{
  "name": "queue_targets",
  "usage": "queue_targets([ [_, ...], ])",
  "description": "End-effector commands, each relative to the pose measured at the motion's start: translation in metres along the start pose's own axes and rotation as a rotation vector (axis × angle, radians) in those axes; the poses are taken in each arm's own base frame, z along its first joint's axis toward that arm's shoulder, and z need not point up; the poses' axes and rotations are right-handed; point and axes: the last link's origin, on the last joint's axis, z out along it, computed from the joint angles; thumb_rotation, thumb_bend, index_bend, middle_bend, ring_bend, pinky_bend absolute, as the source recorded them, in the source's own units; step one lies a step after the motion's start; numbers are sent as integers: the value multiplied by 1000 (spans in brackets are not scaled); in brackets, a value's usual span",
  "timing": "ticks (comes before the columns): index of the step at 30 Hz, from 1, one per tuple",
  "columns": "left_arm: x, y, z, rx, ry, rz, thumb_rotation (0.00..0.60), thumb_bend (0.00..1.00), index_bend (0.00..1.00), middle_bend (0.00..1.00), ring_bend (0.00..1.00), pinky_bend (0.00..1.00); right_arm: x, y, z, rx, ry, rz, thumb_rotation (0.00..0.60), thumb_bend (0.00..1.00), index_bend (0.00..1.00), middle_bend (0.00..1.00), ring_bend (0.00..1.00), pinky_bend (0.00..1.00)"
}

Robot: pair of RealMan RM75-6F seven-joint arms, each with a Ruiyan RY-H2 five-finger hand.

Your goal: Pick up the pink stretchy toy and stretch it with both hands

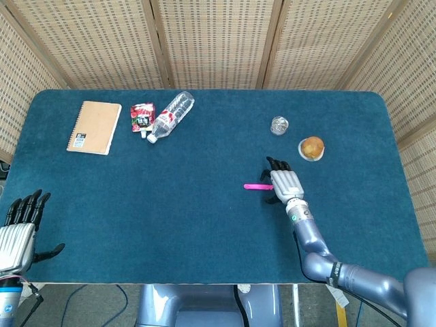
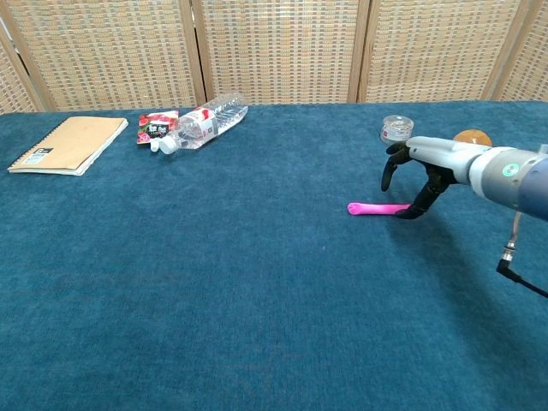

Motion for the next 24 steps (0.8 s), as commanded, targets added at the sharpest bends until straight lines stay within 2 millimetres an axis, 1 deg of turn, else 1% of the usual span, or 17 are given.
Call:
queue_targets([
  [1,0,0,1,2,-2,0,600,0,0,0,0,0,-3,-5,6,-7,-1,-9,600,434,423,0,0,0],
  [9,0,-2,3,7,-5,-8,600,0,0,0,0,0,-10,-2,12,-34,-5,-48,600,445,451,0,0,0],
  [18,1,-3,3,10,-6,-12,600,0,0,0,0,0,-15,-2,17,-51,-7,-40,600,478,485,0,0,0],
  [24,1,-3,3,12,-6,-12,600,0,0,0,0,0,-17,-2,20,-57,-10,-29,600,486,490,0,0,0],
])
